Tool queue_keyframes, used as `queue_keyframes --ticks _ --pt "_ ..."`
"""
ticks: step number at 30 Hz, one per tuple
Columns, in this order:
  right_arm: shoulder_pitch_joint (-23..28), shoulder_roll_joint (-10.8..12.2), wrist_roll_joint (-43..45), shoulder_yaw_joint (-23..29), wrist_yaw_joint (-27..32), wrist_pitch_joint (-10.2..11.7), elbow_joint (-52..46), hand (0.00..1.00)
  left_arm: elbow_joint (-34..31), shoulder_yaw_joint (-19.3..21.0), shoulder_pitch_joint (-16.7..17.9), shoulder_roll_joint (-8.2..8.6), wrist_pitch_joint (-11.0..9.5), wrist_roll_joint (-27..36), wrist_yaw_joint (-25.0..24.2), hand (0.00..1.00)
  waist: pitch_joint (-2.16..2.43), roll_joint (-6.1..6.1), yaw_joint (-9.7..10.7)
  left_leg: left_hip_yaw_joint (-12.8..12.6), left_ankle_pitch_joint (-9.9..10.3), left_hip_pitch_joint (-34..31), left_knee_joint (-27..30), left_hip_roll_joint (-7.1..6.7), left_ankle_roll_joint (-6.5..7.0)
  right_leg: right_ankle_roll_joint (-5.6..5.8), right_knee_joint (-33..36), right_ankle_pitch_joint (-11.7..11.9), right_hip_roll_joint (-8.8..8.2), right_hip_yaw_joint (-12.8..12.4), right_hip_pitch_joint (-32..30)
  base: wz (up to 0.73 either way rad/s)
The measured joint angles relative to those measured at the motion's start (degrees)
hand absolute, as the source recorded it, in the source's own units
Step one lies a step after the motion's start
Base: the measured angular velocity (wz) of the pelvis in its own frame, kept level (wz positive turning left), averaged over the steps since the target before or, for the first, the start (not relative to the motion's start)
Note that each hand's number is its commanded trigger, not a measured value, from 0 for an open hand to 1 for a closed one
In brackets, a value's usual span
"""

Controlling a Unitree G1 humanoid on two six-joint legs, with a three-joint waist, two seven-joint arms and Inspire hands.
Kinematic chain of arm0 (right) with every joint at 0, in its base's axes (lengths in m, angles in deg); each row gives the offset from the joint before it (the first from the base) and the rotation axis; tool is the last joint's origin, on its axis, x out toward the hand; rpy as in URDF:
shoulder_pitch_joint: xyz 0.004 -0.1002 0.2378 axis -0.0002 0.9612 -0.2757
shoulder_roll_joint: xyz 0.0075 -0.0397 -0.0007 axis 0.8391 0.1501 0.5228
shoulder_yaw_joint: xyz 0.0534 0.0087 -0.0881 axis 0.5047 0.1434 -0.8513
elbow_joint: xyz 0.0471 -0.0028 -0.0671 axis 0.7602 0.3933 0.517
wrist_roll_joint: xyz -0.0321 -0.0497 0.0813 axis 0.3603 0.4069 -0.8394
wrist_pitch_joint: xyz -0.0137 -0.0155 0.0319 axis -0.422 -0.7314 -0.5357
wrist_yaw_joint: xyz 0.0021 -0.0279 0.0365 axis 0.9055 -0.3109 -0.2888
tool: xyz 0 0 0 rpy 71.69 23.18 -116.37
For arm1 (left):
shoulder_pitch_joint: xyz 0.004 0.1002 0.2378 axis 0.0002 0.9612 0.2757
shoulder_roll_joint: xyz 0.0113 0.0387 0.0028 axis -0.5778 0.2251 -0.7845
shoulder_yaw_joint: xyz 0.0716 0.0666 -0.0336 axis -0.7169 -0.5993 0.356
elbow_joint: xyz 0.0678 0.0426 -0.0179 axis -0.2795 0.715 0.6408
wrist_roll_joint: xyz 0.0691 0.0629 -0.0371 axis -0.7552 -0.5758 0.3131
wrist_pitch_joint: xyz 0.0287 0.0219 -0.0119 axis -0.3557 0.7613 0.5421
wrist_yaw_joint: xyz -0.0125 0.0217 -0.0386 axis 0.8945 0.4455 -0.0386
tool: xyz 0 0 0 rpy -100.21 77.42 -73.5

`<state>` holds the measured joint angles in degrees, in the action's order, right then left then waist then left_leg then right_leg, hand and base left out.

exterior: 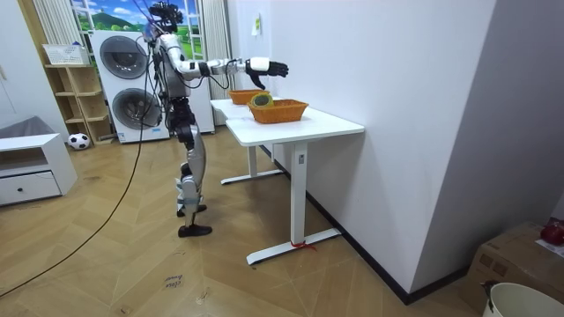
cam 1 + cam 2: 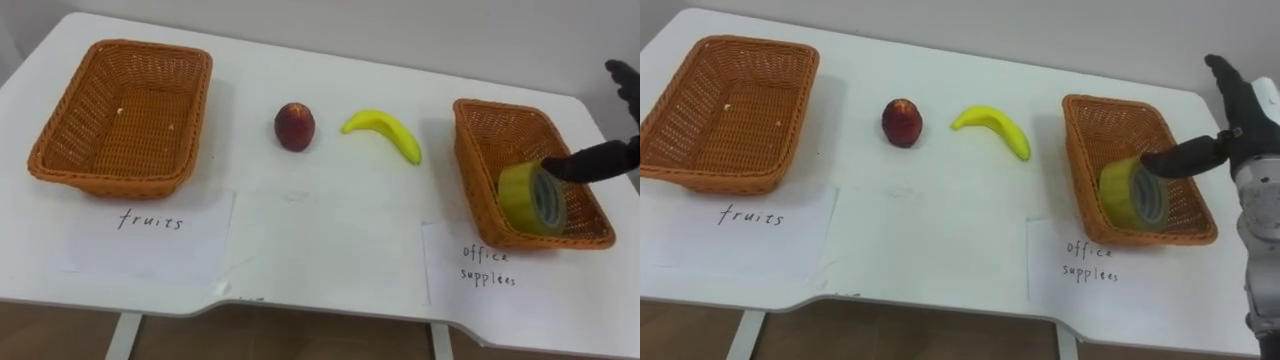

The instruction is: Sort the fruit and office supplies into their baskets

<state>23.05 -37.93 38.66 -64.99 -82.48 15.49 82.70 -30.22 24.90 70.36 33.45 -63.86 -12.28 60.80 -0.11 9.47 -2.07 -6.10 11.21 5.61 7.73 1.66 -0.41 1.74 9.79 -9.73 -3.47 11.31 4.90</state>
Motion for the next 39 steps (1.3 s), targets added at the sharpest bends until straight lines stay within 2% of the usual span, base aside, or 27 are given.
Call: queue_keyframes --ticks 5,10,17,21,24,29,30,34,35,39 --pt "-0.02 0.0 -3.36 0.0 0.33 0.28 -0.09 0.0 -0.67 -0.06 -0.05 -0.01 -0.08 0.09 0.18 0.0 0.18 -0.54 -0.09 0.0 0.0 0.11 0.04 -0.07 0.01 0.0 -0.05 0.0 -0.12 -0.01 0.09 0.0" --pt "-0.62 0.0 -6.14 -0.01 0.53 0.17 -0.1 0.0 -0.61 -0.07 0.21 0.07 -0.08 0.73 0.63 0.0 0.07 -0.88 -0.13 -0.01 -0.01 0.04 0.05 -0.08 0.01 0.02 -0.01 -0.01 -0.11 0.01 0.07 0.0" --pt "-5.63 -0.02 -9.9 -0.02 1.94 -0.88 -0.11 0.0 -0.48 -0.23 0.5 0.44 0.61 0.71 0.68 0.0 0.11 -0.7 0.11 0.14 0.0 -0.1 0.02 -0.07 0.01 0.03 0.03 -0.02 -0.05 0.15 0.03 0.01" --pt "-8.44 -0.03 -10.96 -0.13 3.72 -1.4 -0.15 0.0 -0.26 -1.42 0.73 0.39 1.72 0.64 0.69 0.0 0.43 -0.24 0.09 0.68 -0.01 -0.67 0.17 -0.07 0.01 0.03 0.08 -0.02 -0.06 0.67 -0.21 0.07" --pt "-10.43 -0.03 -11.22 -0.84 4.19 -1.39 -0.15 0.0 0.13 -2.32 0.74 0.36 1.95 0.5 0.68 0.0 0.38 -0.12 -0.12 1.14 0.0 -0.95 0.57 -0.07 0.01 0.03 0.01 -0.02 -0.08 1.26 -0.05 0.09" --pt "-11.27 -0.02 -11.04 -4.36 3.56 -1.39 0.35 0.0 -0.02 -2.59 0.55 0.35 2.47 -0.02 -0.37 0.0 0.19 -0.25 -1.89 1.36 -0.01 -1.06 0.89 -0.09 0.0 0.02 -0.04 -0.02 -0.14 1.61 0.03 0.02" --pt "-11.28 -0.02 -11.04 -5.23 3.15 -1.39 0.6 0.0 -0.02 -2.68 0.51 0.31 2.57 -0.01 -0.78 0.0 0.03 -0.3 -2.46 1.39 -0.01 -1.18 0.98 -0.11 0.0 0.03 -0.06 -0.02 -0.19 1.78 0.01 0.05" --pt "-11.28 -0.02 -11.18 -8.58 2.04 -1.44 1.17 0.0 -0.27 -4.15 0.64 -0.02 3.03 0.0 -1.11 0.0 -0.24 -0.16 -3.08 2.55 -0.01 -2.55 1.6 -0.24 0.01 0.03 -0.09 -0.02 -0.4 3.88 -0.37 0.16" --pt "-11.28 -0.02 -11.21 -9.4 1.97 -1.44 1.71 0.0 -0.32 -4.32 0.55 -0.12 3.03 -0.02 -1.11 0.0 -0.19 -0.05 -3.22 3.11 -0.01 -3.22 1.82 -0.29 0.01 0.02 -0.05 -0.02 -0.47 4.6 -0.71 0.21" --pt "-11.51 -0.02 -11.2 -10.72 1.96 -1.45 3.2 0.0 -0.46 -5.98 0.51 -0.65 3.03 0.01 -0.97 0.0 -0.18 0.24 -4.65 3.48 -0.03 -5.33 2.44 -0.34 0.01 0.01 0.0 -0.01 -0.51 4.83 -2.29 0.07"
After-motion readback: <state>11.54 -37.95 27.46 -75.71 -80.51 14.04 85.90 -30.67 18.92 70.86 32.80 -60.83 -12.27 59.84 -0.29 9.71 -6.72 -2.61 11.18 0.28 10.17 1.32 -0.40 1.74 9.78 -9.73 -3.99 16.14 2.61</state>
